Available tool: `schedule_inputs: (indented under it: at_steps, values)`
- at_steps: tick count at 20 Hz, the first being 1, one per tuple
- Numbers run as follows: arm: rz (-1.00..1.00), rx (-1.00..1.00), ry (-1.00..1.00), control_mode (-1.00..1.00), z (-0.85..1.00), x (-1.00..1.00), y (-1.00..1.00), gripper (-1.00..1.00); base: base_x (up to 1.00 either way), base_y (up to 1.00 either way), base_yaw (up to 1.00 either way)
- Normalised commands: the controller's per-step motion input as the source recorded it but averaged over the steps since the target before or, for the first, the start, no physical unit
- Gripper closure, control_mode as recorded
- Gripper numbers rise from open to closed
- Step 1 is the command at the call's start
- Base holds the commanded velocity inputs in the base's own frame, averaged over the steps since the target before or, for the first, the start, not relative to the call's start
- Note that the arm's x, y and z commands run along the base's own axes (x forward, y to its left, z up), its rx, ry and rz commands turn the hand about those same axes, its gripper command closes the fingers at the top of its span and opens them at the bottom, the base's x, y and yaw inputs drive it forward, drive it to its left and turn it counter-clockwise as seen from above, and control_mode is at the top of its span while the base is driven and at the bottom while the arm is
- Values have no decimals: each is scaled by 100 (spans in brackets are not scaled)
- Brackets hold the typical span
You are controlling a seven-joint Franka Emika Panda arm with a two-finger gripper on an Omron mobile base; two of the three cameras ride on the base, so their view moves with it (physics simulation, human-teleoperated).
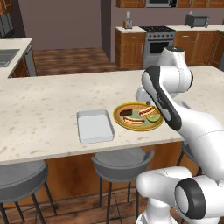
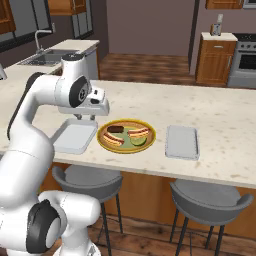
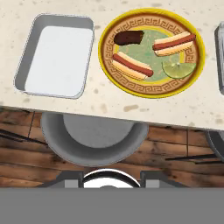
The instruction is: Place one cooked food and one vegetable from the large plate to each tupperware container.
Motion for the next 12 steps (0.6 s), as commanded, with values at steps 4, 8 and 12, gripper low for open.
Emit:
schedule_inputs:
  at_steps: [4, 8, 12]
  values:
    - [5, 6, 1, -100, -6, 29, -20, -100, 0, 0, 0]
    - [11, 5, -7, -100, -67, 56, -33, -100, 0, 0, 0]
    - [14, -3, 0, -100, -63, 20, 9, -100, 0, 0, 0]
